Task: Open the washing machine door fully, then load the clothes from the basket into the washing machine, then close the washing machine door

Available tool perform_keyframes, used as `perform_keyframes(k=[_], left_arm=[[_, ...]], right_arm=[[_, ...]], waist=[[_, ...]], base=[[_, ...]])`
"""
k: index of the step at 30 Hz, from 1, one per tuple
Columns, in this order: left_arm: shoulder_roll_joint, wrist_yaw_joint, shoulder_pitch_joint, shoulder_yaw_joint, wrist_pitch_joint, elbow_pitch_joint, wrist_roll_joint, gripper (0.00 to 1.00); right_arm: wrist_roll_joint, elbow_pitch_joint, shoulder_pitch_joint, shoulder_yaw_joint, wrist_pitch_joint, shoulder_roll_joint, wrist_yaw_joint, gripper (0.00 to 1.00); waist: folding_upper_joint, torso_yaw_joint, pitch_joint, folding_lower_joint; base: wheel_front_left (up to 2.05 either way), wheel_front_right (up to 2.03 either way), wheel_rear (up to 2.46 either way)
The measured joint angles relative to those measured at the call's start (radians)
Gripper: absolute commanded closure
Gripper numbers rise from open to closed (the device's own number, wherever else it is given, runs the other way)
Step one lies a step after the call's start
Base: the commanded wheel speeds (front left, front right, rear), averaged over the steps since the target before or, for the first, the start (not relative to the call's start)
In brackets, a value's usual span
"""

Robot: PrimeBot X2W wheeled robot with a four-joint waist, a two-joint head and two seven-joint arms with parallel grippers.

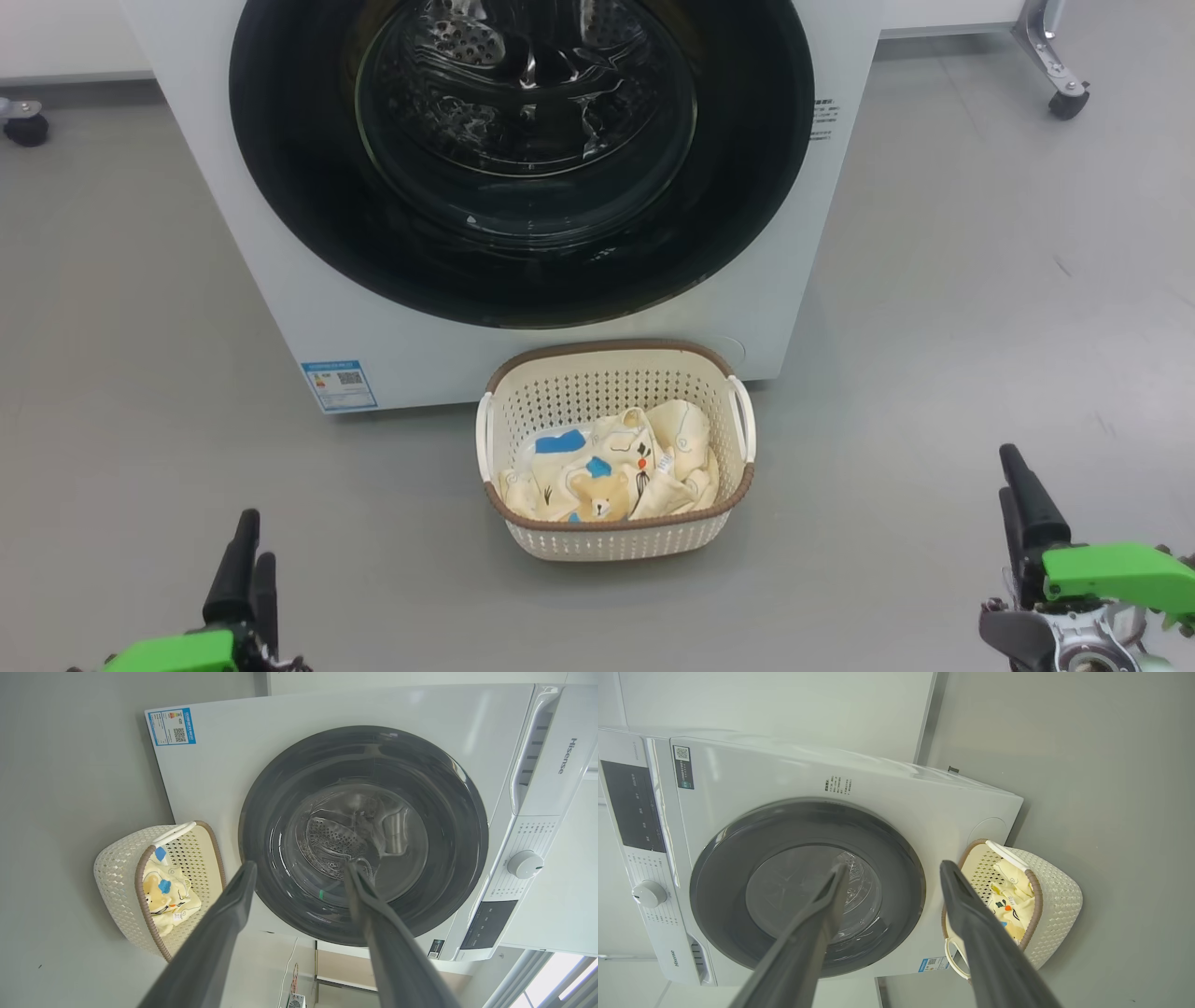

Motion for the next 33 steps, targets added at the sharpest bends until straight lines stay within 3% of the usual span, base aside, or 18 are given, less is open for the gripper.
perform_keyframes(k=[16,22,33], left_arm=[[0.001,0.000,-0.017,0.037,-0.050,-0.106,0.094,0.00],[0.001,0.000,-0.018,0.038,-0.066,-0.147,0.190,0.00],[0.002,0.000,-0.018,0.032,-0.095,-0.188,0.433,0.00]], right_arm=[[-0.159,-0.068,-0.045,-0.015,-0.047,0.000,0.000,0.00],[-0.232,-0.096,-0.065,-0.015,-0.062,0.000,0.000,0.00],[-0.468,-0.140,-0.074,0.015,-0.095,0.000,0.000,0.00]], waist=[[0.0000,0.003,-0.010,0.0000],[0.0000,0.007,-0.013,0.0000],[0.0000,0.013,-0.018,0.0000]], base=[[0.00,0.00,0.00],[0.00,0.00,0.00],[0.00,0.00,0.00]])
